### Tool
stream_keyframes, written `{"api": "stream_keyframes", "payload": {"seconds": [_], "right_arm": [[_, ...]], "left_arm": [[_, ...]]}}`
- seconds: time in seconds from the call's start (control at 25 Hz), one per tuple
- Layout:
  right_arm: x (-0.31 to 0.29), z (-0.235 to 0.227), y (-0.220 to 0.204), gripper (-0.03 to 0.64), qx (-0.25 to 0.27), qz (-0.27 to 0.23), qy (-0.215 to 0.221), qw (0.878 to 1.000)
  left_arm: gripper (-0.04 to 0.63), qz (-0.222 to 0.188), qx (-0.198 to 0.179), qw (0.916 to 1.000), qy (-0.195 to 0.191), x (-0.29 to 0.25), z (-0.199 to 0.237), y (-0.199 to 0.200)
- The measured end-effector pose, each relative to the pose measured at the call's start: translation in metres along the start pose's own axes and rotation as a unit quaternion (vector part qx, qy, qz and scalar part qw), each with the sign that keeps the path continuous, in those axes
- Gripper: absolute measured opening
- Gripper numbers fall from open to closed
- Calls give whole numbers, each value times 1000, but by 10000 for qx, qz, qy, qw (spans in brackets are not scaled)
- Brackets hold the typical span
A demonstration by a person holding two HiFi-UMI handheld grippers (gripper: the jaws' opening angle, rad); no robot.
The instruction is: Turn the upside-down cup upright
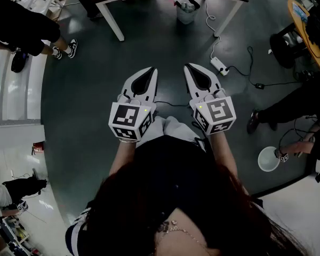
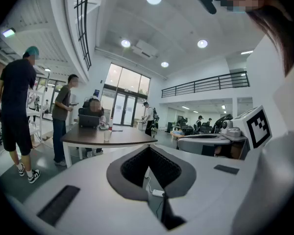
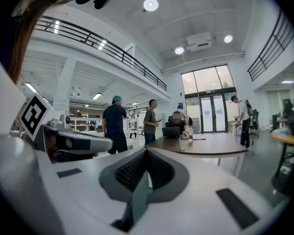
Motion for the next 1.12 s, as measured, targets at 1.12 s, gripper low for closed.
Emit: {"api": "stream_keyframes", "payload": {"seconds": [1.12], "right_arm": [[-18, -41, -3, 18, -94, -201, 233, 9995]], "left_arm": [[2, 23, 127, 9996, 265, -35, 1, -4]]}}
Point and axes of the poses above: the fingertips, and each gripper's own axes: x backward along the fingers, z to its left, y out of its top, the point moved 4 cm from there along x, backward along the fingers, and after that the axes turned 2 degrees about -z, right-handed, at the moved point
